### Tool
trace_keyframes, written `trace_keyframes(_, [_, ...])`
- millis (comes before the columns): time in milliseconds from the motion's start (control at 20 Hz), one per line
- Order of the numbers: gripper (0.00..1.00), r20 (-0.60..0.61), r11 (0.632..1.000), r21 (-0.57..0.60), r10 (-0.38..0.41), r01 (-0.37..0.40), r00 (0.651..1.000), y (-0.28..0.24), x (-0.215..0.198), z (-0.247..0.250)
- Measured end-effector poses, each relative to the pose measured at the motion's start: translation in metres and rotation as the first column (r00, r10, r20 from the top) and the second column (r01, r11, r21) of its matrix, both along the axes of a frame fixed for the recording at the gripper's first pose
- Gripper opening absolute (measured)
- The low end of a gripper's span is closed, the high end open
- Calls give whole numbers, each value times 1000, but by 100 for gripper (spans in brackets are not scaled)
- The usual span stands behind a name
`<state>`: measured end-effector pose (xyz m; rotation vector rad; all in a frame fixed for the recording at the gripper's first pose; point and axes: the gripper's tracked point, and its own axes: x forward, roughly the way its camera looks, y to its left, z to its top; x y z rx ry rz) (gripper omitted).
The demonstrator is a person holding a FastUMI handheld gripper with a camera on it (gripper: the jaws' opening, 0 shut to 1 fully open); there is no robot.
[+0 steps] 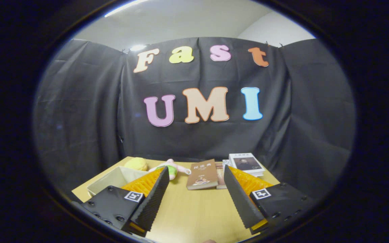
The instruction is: Open the storage box then place both shoes into the box .Put the left shoe in first, then the right shoe, with the right side of both shoes facing outward in a uniform manner.
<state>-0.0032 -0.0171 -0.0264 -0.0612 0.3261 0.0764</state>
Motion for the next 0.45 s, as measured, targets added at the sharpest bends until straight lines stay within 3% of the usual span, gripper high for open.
trace_keyframes(450, [100,107,999,-14,-41,43,993,-30,-10,25])
